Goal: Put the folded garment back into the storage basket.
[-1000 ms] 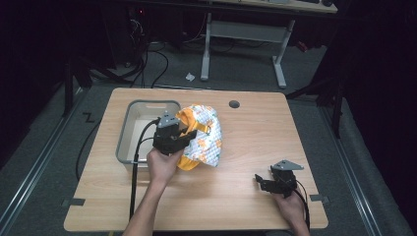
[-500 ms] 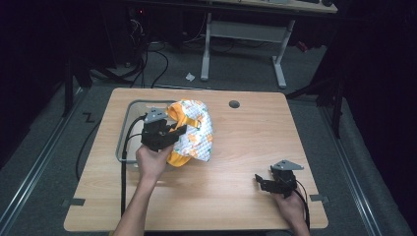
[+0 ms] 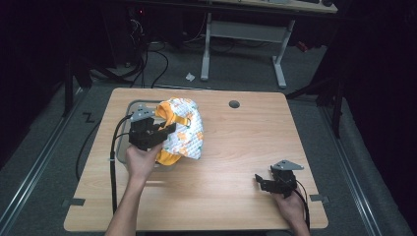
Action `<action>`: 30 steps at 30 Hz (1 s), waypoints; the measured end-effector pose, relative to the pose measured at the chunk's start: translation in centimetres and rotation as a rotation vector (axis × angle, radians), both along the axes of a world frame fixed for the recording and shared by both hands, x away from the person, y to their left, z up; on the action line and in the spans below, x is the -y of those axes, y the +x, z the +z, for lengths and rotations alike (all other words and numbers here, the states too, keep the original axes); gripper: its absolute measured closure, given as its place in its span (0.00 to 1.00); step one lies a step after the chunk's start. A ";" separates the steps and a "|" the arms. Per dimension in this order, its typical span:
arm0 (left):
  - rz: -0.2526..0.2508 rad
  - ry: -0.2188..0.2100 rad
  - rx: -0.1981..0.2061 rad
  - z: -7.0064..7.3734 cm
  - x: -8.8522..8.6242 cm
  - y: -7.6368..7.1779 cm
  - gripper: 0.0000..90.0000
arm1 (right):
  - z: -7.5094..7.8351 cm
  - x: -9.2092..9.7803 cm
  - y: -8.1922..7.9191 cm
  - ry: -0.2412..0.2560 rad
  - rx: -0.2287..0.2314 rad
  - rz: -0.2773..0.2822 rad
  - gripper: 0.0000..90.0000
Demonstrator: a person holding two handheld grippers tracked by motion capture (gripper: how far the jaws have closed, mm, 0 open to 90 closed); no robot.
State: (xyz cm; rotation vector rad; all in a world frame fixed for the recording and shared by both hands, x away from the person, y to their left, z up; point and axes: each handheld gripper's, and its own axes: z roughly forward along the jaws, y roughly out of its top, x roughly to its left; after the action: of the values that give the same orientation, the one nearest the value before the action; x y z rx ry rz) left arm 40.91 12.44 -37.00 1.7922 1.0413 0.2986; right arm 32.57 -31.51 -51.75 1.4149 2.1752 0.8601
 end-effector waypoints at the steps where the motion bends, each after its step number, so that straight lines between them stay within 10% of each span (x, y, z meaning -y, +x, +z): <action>1: 0.005 0.003 0.000 0.0 -0.2 0.0 0.83 | 0.0 0.0 0.0 -0.001 0.001 0.001 0.28; 18: 0.061 -0.014 -0.029 -0.7 -3.0 0.5 0.83 | 0.0 0.0 0.0 -0.001 0.001 -0.001 0.28; 30: 0.014 -0.038 -0.060 -1.6 -4.7 1.7 0.83 | 0.0 0.0 0.0 -0.001 0.001 0.000 0.28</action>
State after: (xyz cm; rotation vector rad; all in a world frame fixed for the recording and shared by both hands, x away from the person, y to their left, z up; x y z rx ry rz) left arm 42.65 17.11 -38.62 1.7698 1.0952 0.2331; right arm 32.59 -31.53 -51.76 1.4142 2.1747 0.8587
